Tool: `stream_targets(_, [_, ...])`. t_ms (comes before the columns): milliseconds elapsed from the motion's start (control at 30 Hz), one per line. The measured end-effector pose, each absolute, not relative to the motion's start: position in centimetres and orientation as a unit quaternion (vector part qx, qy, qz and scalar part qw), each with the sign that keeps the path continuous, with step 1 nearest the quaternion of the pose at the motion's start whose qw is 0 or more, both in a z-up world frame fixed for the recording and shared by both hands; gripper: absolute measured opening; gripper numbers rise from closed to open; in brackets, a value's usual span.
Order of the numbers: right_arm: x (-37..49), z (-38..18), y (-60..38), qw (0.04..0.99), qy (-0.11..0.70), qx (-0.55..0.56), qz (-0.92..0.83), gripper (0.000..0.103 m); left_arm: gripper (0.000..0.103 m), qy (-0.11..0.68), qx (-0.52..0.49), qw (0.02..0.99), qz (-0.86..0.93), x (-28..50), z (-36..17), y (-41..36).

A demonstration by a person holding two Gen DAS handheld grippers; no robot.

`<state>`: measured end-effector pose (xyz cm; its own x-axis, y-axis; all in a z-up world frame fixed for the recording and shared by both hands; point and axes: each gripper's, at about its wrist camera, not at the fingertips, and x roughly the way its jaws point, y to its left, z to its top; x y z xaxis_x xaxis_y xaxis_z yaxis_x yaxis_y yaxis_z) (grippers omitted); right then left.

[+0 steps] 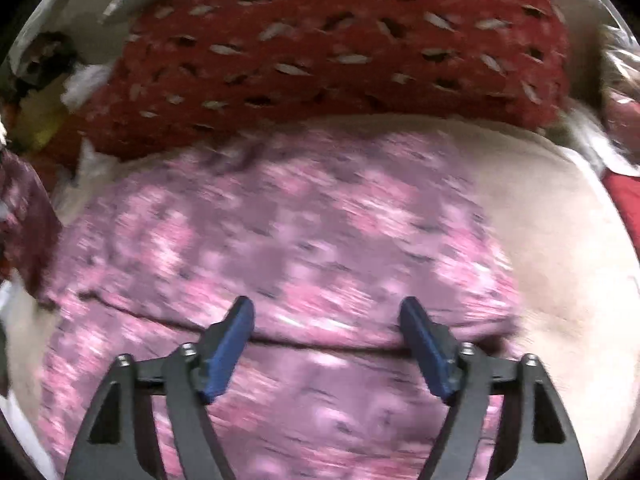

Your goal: Fold small clothes

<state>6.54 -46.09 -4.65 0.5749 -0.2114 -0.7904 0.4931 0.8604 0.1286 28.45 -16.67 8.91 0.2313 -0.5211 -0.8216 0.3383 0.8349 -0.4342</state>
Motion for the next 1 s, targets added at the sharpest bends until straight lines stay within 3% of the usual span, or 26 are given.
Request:
stream_targets(100, [5.4, -5.9, -45.9, 0.883, 0.409, 0.141, -0.184, 0.085, 0.008, 0.564, -0.073, 0.767, -0.298, 27.0, 8.7, -20.7])
stream_targets(200, [5.9, -6.4, -44.6, 0.882, 0.422, 0.105, -0.180, 0.103, 0.008, 0.575, -0.056, 0.751, -0.319, 25.5, 7.8, -24.7])
stream_targets(533, [6.1, -6.8, -44.8, 0.882, 0.429, 0.093, -0.172, 0.103, 0.009, 0.661, -0.057, 0.684, -0.303, 24.8, -3.4, -32.7])
stream_targets(700, [6.2, -6.8, -44.8, 0.881, 0.431, 0.098, -0.169, 0.103, 0.017, 0.653, -0.103, 0.673, -0.332, 24.3, -2.5, -30.3])
stream_targets(733, [6.2, -6.8, -44.9, 0.881, 0.432, 0.098, -0.169, 0.103, 0.021, 0.645, -0.111, 0.676, -0.338, 24.0, -1.9, -29.5])
stream_targets(833, [6.5, -6.3, -45.0, 0.875, 0.444, 0.095, -0.166, 0.102, 0.053, 0.607, -0.147, 0.709, -0.328, 23.0, -0.2, -24.6])
stream_targets(867, [6.6, -6.0, -45.2, 0.873, 0.448, 0.100, -0.167, 0.100, 0.059, 0.597, -0.163, 0.720, -0.313, 23.0, 0.0, -22.7])
stream_targets(1000, [5.9, -3.0, -45.6, 0.885, 0.401, 0.166, -0.171, 0.098, 0.060, 0.579, -0.217, 0.746, -0.247, 23.0, -1.8, -16.6])
